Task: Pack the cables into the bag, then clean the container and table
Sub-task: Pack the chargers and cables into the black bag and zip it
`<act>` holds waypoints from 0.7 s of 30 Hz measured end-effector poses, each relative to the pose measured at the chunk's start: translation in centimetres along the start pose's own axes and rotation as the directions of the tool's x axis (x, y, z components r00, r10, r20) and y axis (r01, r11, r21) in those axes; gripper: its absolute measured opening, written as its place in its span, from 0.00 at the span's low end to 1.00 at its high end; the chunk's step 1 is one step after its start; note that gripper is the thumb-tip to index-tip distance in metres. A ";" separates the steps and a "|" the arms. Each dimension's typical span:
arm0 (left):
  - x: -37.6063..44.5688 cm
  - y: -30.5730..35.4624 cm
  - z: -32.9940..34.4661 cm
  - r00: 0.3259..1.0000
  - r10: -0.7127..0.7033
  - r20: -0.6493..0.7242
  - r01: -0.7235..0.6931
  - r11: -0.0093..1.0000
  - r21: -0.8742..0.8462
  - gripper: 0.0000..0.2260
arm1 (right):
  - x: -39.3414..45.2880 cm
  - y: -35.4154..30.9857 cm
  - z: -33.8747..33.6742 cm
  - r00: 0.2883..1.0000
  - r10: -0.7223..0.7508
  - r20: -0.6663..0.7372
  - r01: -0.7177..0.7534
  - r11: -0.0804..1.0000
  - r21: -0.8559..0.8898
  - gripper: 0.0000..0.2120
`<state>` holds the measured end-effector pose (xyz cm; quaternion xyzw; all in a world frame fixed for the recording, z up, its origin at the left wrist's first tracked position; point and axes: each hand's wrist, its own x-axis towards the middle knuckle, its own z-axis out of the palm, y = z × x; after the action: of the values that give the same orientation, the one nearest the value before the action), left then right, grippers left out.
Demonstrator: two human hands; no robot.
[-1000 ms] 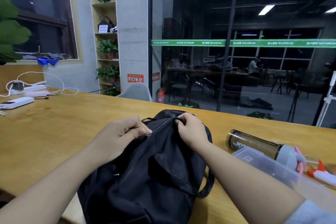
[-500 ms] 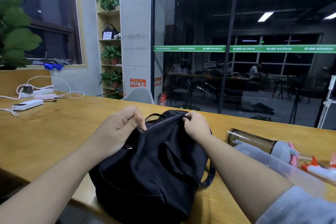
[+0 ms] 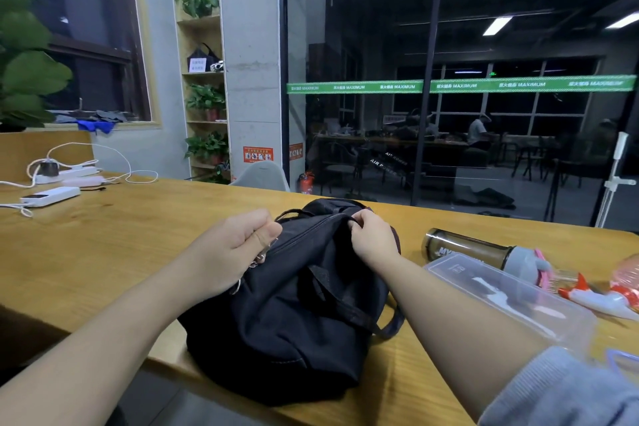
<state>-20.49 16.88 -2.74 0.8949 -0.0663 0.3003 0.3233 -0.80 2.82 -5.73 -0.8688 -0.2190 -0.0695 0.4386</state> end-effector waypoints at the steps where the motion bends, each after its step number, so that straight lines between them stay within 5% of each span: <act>1: 0.0 -0.1 0.1 1.000 -0.014 -0.003 0.014 1.000 0.024 0.17 | -0.4 0.1 0.0 1.000 -0.015 0.009 0.015 0.999 0.028 0.10; 5: 0.1 0.4 0.4 0.995 -0.093 0.038 0.081 0.969 0.231 0.13 | -1.8 1.3 -0.6 0.995 -0.073 0.062 0.064 0.988 0.138 0.12; 9: 0.5 2.3 2.2 0.990 -0.118 0.081 0.038 0.760 0.648 0.09 | -3.3 2.7 -1.9 0.996 -0.084 0.014 0.076 0.952 0.298 0.12; 13: 1.4 4.6 6.8 0.967 -0.197 0.161 0.035 0.729 0.684 0.09 | -4.8 4.5 -2.9 0.986 -0.100 -0.137 0.145 0.912 0.385 0.10; 17: 4.0 4.5 13.5 0.864 -0.420 0.278 0.040 0.607 0.794 0.22 | -5.5 6.3 -2.5 0.976 -0.133 -0.174 0.191 0.908 0.374 0.10; 21: 4.8 3.2 19.2 0.770 -0.545 0.332 0.076 0.596 0.800 0.25 | -5.1 7.1 -2.2 0.981 -0.101 -0.168 0.167 0.880 0.446 0.10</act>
<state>-8.13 2.87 -9.95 0.9881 0.1390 -0.0332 -0.0575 -2.04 -4.20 -11.16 -0.7167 -0.2577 -0.1067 0.6391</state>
